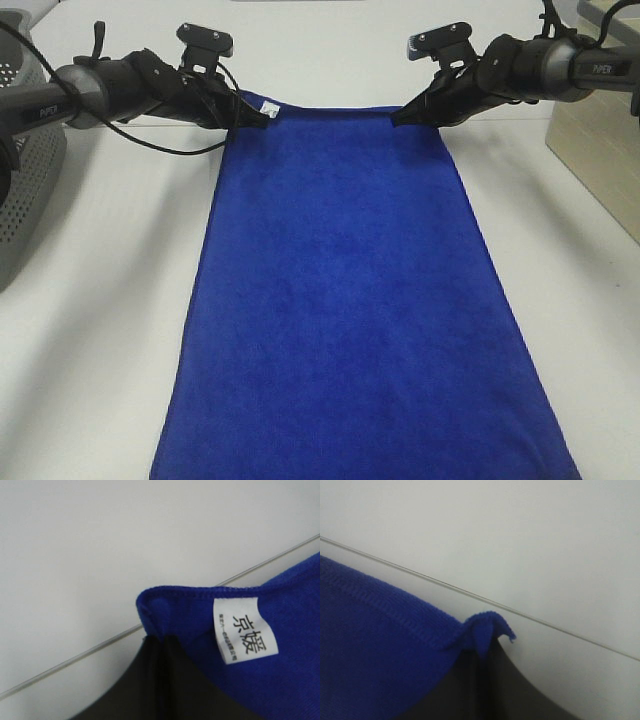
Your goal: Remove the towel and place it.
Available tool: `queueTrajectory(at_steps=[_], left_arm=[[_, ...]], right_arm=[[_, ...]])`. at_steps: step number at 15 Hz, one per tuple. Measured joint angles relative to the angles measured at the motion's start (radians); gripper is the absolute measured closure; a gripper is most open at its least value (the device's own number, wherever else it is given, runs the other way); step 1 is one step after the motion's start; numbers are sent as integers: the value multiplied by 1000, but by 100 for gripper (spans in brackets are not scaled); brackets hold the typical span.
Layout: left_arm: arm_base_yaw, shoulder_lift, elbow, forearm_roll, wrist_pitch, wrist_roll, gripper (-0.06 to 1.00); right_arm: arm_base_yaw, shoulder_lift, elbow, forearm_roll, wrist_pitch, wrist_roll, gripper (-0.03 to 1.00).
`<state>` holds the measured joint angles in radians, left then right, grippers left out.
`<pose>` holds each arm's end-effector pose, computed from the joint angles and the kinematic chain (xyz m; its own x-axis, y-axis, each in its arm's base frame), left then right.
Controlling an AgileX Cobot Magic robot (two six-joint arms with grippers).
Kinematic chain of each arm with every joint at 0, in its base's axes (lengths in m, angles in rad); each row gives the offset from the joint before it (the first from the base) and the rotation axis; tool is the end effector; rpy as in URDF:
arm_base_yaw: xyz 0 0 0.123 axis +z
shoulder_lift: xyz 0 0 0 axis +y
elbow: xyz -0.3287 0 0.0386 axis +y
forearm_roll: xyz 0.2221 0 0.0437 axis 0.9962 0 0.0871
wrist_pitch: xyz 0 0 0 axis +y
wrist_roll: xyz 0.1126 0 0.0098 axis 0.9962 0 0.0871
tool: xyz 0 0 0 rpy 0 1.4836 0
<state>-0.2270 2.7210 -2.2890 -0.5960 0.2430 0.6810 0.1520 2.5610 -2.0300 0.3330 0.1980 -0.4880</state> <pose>0.6118 -0.1570 0.1104 -0.4714 0.2092 -0.8568 0.3837 0.9233 0.0143 0.5927 0.0982 0.1296 -0.5433 -0.2451 -0.8030 -0.2933 0.9516 -0.0920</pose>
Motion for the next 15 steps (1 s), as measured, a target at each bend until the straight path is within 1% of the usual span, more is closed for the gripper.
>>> queueTrajectory(at_steps=[1,2,3,4,5,6,7,9,11,13,14,15], left_arm=[[0,5,0,0,-2,0,93],[0,7,0,0,-2,0,90],[0,7,0,0,-2,0,85],[0,7,0,0,-3,0,82],[0,7,0,0,-3,0,75],[0,7,0,0,-3,0,66],[0,7,0,0,-3,-1,56],[0,7,0,0,-4,-3,39],[0,5,0,0,28,-4,27],[0,-12,0,13,90,-4,24],[0,-29,0,23,141,-9,24],[0,-59,0,49,205,-27,23]], right_arm=[[0,0,0,0,0,0,91],[0,0,0,1,7,0,85],[0,0,0,1,16,0,76],[0,0,0,5,26,0,65],[-1,0,0,14,39,0,58],[-1,0,0,19,44,0,47],[-1,0,0,22,62,0,38],[-1,0,0,24,114,0,33],[-1,-3,0,23,168,0,32],[-1,-30,1,15,217,0,32],[-1,-59,1,7,247,0,32],[-1,-99,1,4,297,0,32]])
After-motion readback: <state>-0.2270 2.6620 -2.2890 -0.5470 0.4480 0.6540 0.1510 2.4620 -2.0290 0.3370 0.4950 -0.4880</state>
